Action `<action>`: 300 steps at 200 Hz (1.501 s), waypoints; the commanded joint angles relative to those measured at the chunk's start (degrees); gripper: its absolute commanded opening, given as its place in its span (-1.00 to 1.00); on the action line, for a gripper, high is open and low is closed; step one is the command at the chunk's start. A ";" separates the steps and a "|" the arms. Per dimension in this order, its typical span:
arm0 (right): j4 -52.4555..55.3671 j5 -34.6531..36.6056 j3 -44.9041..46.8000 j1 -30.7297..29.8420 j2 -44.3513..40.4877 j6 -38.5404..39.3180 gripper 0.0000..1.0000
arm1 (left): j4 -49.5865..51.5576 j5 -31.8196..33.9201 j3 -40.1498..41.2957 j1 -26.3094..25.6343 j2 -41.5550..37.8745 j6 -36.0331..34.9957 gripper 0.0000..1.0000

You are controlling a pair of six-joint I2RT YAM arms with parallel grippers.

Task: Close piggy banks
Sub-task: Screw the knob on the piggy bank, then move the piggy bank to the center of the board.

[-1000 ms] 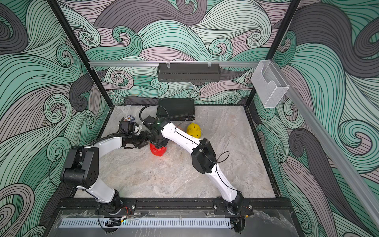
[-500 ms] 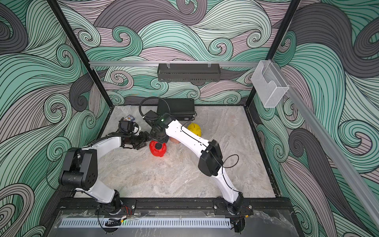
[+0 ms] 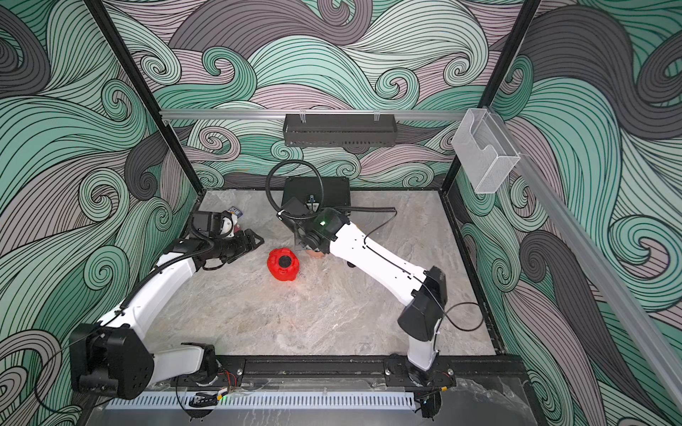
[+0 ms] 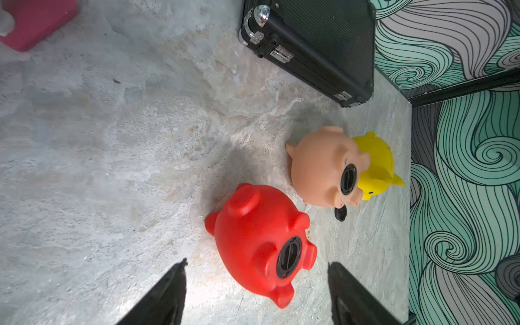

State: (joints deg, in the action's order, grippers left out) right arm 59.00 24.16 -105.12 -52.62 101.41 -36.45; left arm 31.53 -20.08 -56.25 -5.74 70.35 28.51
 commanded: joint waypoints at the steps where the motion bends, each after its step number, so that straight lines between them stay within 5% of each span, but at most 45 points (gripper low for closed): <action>1: -7.42 2.81 7.90 4.02 -5.93 11.46 0.22 | 5.47 1.13 0.09 0.38 -4.83 -3.89 0.57; 28: -21.11 -9.78 21.60 10.50 -15.39 20.31 0.30 | 7.28 -0.05 2.61 0.38 -11.54 -7.47 0.57; 64: -31.13 -13.85 30.77 18.88 -21.50 23.87 0.59 | 10.27 1.02 4.74 0.38 -20.44 -11.19 0.61; 158: -19.91 -26.17 15.50 31.46 -3.74 24.14 0.43 | 10.23 4.99 9.14 0.38 -27.46 -12.80 0.70; 300: -10.72 -29.21 -2.16 32.67 19.01 24.14 0.35 | 10.74 6.98 9.23 0.38 -26.08 -12.18 0.70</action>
State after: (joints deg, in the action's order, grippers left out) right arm 45.52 -3.95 -103.85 -20.23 117.45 -11.81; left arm 40.82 -14.04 -46.57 -5.74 43.92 16.75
